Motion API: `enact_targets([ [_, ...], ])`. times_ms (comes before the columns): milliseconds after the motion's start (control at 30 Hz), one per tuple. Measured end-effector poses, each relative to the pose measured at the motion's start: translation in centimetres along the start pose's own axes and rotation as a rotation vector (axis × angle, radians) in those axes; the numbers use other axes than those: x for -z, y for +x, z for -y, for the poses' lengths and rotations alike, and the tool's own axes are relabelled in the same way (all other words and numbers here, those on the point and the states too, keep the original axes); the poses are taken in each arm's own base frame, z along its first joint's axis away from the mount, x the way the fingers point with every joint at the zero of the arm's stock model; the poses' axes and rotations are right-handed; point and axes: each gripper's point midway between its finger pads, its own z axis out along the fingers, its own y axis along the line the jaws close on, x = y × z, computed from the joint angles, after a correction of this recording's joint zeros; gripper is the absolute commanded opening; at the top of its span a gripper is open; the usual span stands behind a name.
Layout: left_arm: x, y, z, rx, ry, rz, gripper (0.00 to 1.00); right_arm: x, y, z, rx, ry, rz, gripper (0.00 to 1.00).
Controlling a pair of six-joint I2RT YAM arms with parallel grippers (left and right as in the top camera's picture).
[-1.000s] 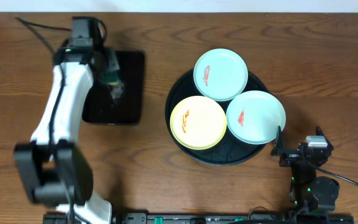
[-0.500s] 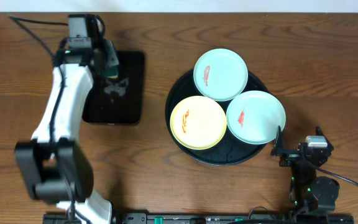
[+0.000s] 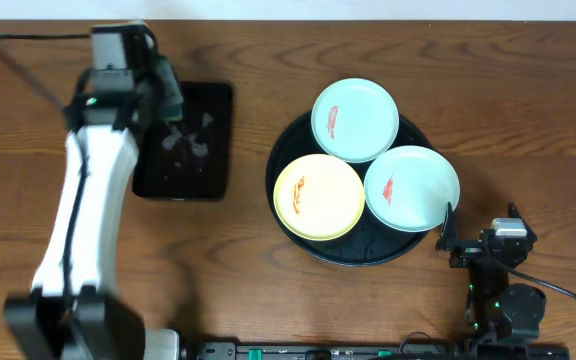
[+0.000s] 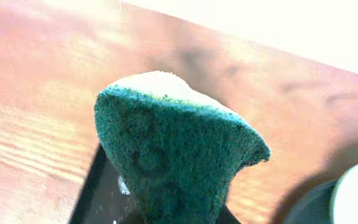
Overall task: Clean dirty plates on tray and stack at the side
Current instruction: 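Lift the sponge with the left gripper above the black tray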
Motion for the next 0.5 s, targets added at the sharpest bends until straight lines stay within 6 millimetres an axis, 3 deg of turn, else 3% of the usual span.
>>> enact_targets([
  [100, 2.0, -1.8, 0.4, 0.001, 0.017, 0.068, 0.08, 0.0, 0.0, 0.0, 0.000, 0.000, 0.000, 0.99],
  [167, 1.1, -1.5, 0.4, 0.000, 0.014, 0.055, 0.08, 0.0, 0.0, 0.0, 0.000, 0.000, 0.000, 0.99],
  [233, -1.3, -0.3, 0.1, 0.000, 0.004, 0.015, 0.08, 0.0, 0.0, 0.0, 0.000, 0.000, 0.000, 0.99],
  [333, -7.0, 3.8, -0.9, 0.015, -0.032, -0.124, 0.07, 0.0, 0.0, 0.0, 0.000, 0.000, 0.000, 0.99],
  [400, -10.2, 7.8, -2.0, 0.068, -0.070, -0.244, 0.07, 0.0, 0.0, 0.0, 0.000, 0.000, 0.000, 0.99],
  [500, -12.0, 12.3, -3.2, 0.157, -0.100, -0.375, 0.07, 0.0, 0.0, 0.0, 0.000, 0.000, 0.000, 0.99],
])
